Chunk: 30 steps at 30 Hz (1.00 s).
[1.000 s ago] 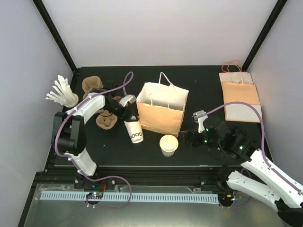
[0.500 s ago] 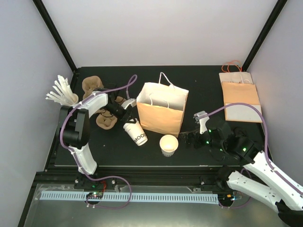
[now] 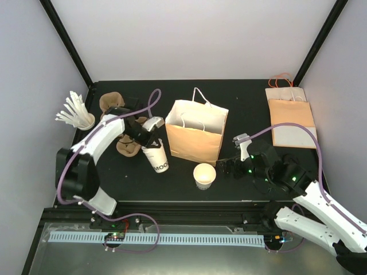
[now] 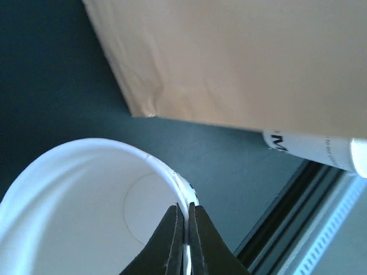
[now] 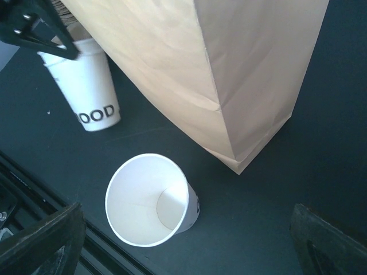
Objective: Pack the takeout coffee
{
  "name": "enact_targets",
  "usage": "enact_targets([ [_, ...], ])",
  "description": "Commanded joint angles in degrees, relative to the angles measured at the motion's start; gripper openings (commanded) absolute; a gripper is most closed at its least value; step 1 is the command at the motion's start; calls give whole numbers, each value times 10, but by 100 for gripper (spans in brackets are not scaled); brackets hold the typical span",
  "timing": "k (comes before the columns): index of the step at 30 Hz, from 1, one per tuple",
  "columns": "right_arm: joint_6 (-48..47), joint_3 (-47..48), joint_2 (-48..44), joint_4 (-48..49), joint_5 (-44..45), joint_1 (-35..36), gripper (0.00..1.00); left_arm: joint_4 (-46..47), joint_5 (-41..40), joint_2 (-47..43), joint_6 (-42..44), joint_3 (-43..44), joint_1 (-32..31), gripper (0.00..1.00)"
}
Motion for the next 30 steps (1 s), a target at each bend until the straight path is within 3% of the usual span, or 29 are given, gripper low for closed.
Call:
enact_targets([
  [1, -12, 10, -3, 9, 6, 0, 100, -56, -201, -101, -119, 11, -17, 2],
  [5, -15, 5, -7, 9, 11, 0, 100, -125, -338, -181, -173, 45, -19, 2],
  [7, -14, -1, -9, 13, 9, 0, 100, -143, -447, -214, -205, 60, -19, 2],
  [11, -14, -4, -13, 16, 2, -1, 100, -131, -599, -238, -284, 52, 2, 2],
  [17, -19, 2, -28, 2, 9, -1, 100, -94, -659, -244, -414, 26, 87, 2],
  [21, -18, 0, -39, -5, 8, 0, 100, -10, -600, -269, -441, -48, 136, 2],
  [26, -3, -3, -36, -25, 5, -1, 100, 57, -586, -276, -479, -127, 147, 2],
  [30, 48, 12, 6, -69, 7, -1, 98, 61, -569, -250, -492, -141, 148, 1],
])
